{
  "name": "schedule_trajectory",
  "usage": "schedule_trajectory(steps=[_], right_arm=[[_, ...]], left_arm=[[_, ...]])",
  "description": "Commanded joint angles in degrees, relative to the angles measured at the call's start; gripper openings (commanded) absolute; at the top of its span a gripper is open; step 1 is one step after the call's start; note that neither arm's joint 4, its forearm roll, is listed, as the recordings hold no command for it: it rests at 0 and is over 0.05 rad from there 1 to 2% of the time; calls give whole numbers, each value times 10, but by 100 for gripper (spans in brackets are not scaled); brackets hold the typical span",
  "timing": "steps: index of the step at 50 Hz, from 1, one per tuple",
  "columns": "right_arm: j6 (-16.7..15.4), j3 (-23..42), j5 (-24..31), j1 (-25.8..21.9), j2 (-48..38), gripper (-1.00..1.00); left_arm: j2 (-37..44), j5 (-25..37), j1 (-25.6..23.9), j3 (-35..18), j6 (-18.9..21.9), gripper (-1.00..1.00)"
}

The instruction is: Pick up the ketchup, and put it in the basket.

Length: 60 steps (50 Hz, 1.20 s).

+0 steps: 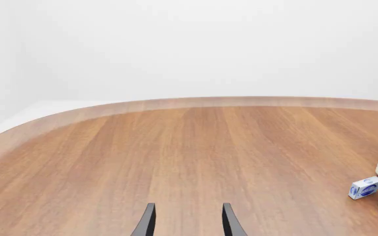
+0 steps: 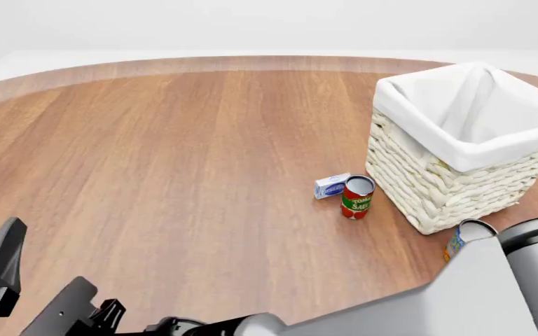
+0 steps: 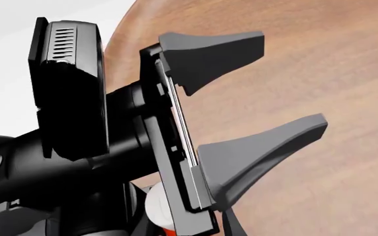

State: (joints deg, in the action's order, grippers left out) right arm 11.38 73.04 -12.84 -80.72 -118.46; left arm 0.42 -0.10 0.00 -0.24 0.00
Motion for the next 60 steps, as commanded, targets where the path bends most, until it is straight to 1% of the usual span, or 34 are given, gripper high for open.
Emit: schedule_trajectory(steps=[1,5,6,20,36,60], right_arm=[[0,9,4,3,-13,100],[-4,6,3,1,-11,100],[-5,6,2,5,-10,-100],[4,-9,-12,1,1,-100],[3,-28,-17,25,30,-100],[16,-49,-32,56,57,-100]], left_arm=[[0,0,0,0,0,100],[0,0,0,0,0,100],[0,0,0,0,0,100],[0,0,0,0,0,100],[0,0,0,0,0,100],[0,0,0,0,0,100]])
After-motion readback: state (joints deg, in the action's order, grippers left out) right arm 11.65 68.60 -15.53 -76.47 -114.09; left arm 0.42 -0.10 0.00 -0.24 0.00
